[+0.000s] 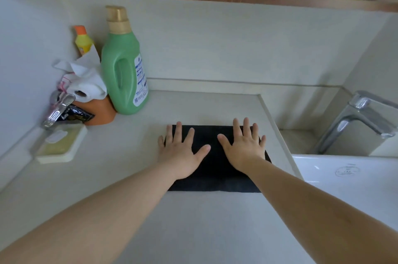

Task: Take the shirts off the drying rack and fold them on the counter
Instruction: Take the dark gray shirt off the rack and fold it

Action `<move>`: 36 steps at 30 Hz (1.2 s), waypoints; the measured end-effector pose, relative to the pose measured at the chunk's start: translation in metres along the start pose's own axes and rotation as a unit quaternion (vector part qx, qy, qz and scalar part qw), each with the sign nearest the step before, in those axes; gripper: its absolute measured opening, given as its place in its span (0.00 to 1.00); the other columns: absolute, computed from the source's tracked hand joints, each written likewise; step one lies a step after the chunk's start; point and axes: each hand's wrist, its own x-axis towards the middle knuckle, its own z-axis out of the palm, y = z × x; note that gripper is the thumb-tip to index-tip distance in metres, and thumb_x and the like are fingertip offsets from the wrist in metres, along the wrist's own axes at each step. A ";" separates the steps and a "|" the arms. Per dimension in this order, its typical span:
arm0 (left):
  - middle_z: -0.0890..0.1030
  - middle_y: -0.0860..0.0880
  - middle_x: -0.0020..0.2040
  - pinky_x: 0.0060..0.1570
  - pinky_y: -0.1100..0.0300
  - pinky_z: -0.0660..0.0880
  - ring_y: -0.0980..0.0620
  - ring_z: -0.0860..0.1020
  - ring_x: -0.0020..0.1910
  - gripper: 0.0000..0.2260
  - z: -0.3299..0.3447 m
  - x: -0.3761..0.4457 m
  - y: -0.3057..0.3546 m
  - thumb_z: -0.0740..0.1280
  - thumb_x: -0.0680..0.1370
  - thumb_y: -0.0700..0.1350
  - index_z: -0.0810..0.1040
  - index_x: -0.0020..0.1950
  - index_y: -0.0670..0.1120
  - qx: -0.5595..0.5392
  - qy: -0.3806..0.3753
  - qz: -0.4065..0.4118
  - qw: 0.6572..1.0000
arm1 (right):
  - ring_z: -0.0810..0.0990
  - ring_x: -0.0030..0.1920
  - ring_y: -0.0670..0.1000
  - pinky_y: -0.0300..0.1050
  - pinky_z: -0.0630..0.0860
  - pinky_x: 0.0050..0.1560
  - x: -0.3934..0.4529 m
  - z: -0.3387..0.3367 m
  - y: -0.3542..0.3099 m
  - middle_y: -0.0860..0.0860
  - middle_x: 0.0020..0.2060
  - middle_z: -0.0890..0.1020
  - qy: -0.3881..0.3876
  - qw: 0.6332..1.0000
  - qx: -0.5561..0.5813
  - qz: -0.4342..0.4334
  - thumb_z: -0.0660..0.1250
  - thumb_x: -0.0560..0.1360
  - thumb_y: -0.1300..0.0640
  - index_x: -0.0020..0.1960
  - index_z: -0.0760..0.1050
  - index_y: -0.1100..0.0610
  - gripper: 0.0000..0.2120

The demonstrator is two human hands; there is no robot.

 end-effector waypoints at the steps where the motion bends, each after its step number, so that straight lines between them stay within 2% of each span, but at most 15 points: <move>1: 0.35 0.49 0.78 0.73 0.44 0.37 0.45 0.33 0.75 0.35 0.008 -0.013 0.000 0.42 0.75 0.71 0.41 0.78 0.56 0.011 0.001 0.024 1.000 | 0.36 0.76 0.58 0.62 0.40 0.74 -0.009 0.004 -0.002 0.51 0.77 0.38 -0.009 1.000 -0.017 -0.021 0.41 0.76 0.31 0.78 0.38 0.47 0.36; 3: 0.37 0.50 0.78 0.74 0.44 0.39 0.45 0.35 0.76 0.35 0.024 -0.031 -0.003 0.41 0.74 0.71 0.39 0.77 0.57 0.038 0.000 0.043 0.998 | 0.38 0.77 0.59 0.62 0.42 0.74 -0.026 0.016 -0.001 0.50 0.78 0.39 -0.038 0.999 -0.023 -0.010 0.41 0.75 0.29 0.78 0.39 0.45 0.37; 6: 0.38 0.50 0.78 0.74 0.43 0.40 0.44 0.37 0.76 0.35 0.030 -0.031 -0.007 0.40 0.75 0.71 0.38 0.77 0.56 0.041 -0.007 0.023 0.999 | 0.42 0.77 0.59 0.61 0.47 0.74 -0.028 0.023 0.005 0.51 0.78 0.42 -0.023 0.999 0.006 0.037 0.43 0.75 0.29 0.78 0.41 0.47 0.38; 9: 0.36 0.49 0.78 0.74 0.44 0.42 0.43 0.37 0.76 0.36 0.022 -0.026 -0.005 0.44 0.75 0.71 0.38 0.77 0.56 0.004 -0.059 -0.015 0.998 | 0.47 0.77 0.59 0.58 0.50 0.75 -0.026 0.018 0.009 0.55 0.78 0.46 -0.023 0.994 0.068 0.084 0.48 0.76 0.32 0.78 0.42 0.52 0.39; 10: 0.37 0.47 0.78 0.74 0.45 0.45 0.42 0.39 0.77 0.38 0.018 -0.023 -0.006 0.48 0.75 0.71 0.39 0.78 0.54 -0.033 -0.055 -0.045 0.997 | 0.50 0.76 0.59 0.57 0.53 0.74 -0.026 0.014 0.011 0.56 0.77 0.49 -0.026 0.989 0.104 0.106 0.51 0.77 0.34 0.78 0.43 0.54 0.40; 12: 0.46 0.42 0.78 0.73 0.48 0.53 0.39 0.50 0.76 0.40 0.010 -0.018 -0.010 0.57 0.75 0.68 0.45 0.79 0.49 -0.111 -0.005 -0.117 0.987 | 0.60 0.72 0.60 0.56 0.62 0.69 -0.026 0.003 0.018 0.58 0.73 0.61 -0.029 0.975 0.166 0.143 0.61 0.75 0.38 0.76 0.49 0.57 0.40; 14: 0.62 0.40 0.72 0.68 0.49 0.64 0.39 0.63 0.70 0.39 0.003 -0.009 -0.013 0.65 0.74 0.63 0.55 0.76 0.44 -0.163 0.038 -0.170 0.971 | 0.69 0.64 0.60 0.54 0.70 0.60 -0.025 -0.008 0.025 0.58 0.65 0.70 -0.032 0.967 0.190 0.167 0.68 0.72 0.41 0.70 0.58 0.59 0.36; 17: 0.72 0.43 0.64 0.58 0.51 0.73 0.42 0.73 0.60 0.35 -0.003 0.002 -0.016 0.76 0.67 0.56 0.68 0.68 0.42 -0.284 0.009 -0.223 0.933 | 0.77 0.48 0.56 0.51 0.75 0.48 -0.022 -0.021 0.034 0.55 0.52 0.77 -0.082 0.936 0.275 0.203 0.75 0.67 0.44 0.63 0.67 0.59 0.32; 19: 0.76 0.44 0.62 0.56 0.52 0.73 0.43 0.75 0.60 0.32 -0.006 0.001 -0.015 0.79 0.65 0.50 0.72 0.64 0.41 -0.344 -0.016 -0.246 0.906 | 0.77 0.44 0.55 0.50 0.74 0.47 -0.021 -0.026 0.038 0.54 0.47 0.78 -0.138 0.906 0.344 0.204 0.77 0.66 0.49 0.58 0.71 0.60 0.28; 23: 0.74 0.45 0.65 0.63 0.54 0.67 0.44 0.70 0.66 0.28 -0.011 -0.010 -0.013 0.78 0.68 0.42 0.72 0.64 0.39 -0.424 -0.031 -0.267 0.865 | 0.75 0.57 0.60 0.57 0.72 0.61 -0.026 -0.033 0.049 0.57 0.56 0.77 -0.235 0.824 0.462 0.228 0.78 0.65 0.60 0.60 0.71 0.60 0.27; 26: 0.74 0.46 0.66 0.68 0.51 0.66 0.44 0.71 0.65 0.29 -0.018 -0.024 -0.006 0.77 0.69 0.48 0.73 0.66 0.42 -0.489 -0.042 -0.271 0.828 | 0.78 0.56 0.62 0.59 0.73 0.62 -0.038 -0.043 0.054 0.59 0.54 0.80 -0.255 0.802 0.499 0.208 0.76 0.65 0.64 0.58 0.74 0.62 0.23; 29: 0.77 0.46 0.60 0.61 0.53 0.69 0.45 0.75 0.59 0.22 -0.029 -0.042 0.012 0.73 0.72 0.50 0.75 0.62 0.43 -0.514 -0.063 -0.244 0.820 | 0.80 0.53 0.61 0.59 0.75 0.60 -0.066 -0.063 0.068 0.59 0.50 0.82 -0.238 0.775 0.552 0.198 0.74 0.67 0.66 0.54 0.77 0.62 0.17; 31: 0.80 0.45 0.55 0.56 0.53 0.71 0.45 0.77 0.52 0.16 -0.038 -0.053 0.027 0.72 0.74 0.49 0.77 0.57 0.43 -0.539 -0.077 -0.206 0.813 | 0.81 0.53 0.61 0.59 0.75 0.59 -0.086 -0.072 0.083 0.59 0.51 0.83 -0.216 0.756 0.581 0.208 0.73 0.66 0.68 0.55 0.78 0.62 0.18; 34: 0.81 0.44 0.52 0.60 0.49 0.73 0.44 0.79 0.51 0.14 -0.045 -0.065 0.048 0.72 0.73 0.48 0.78 0.55 0.44 -0.552 -0.109 -0.166 0.810 | 0.80 0.54 0.61 0.59 0.75 0.61 -0.124 -0.073 0.109 0.60 0.52 0.82 -0.167 0.741 0.601 0.248 0.72 0.67 0.68 0.57 0.77 0.63 0.19; 36: 0.80 0.43 0.54 0.63 0.48 0.71 0.43 0.78 0.54 0.14 -0.037 -0.078 0.057 0.70 0.75 0.47 0.77 0.57 0.42 -0.520 -0.144 -0.159 0.827 | 0.80 0.54 0.61 0.58 0.74 0.62 -0.151 -0.065 0.119 0.59 0.52 0.82 -0.153 0.747 0.589 0.268 0.72 0.68 0.66 0.58 0.77 0.63 0.19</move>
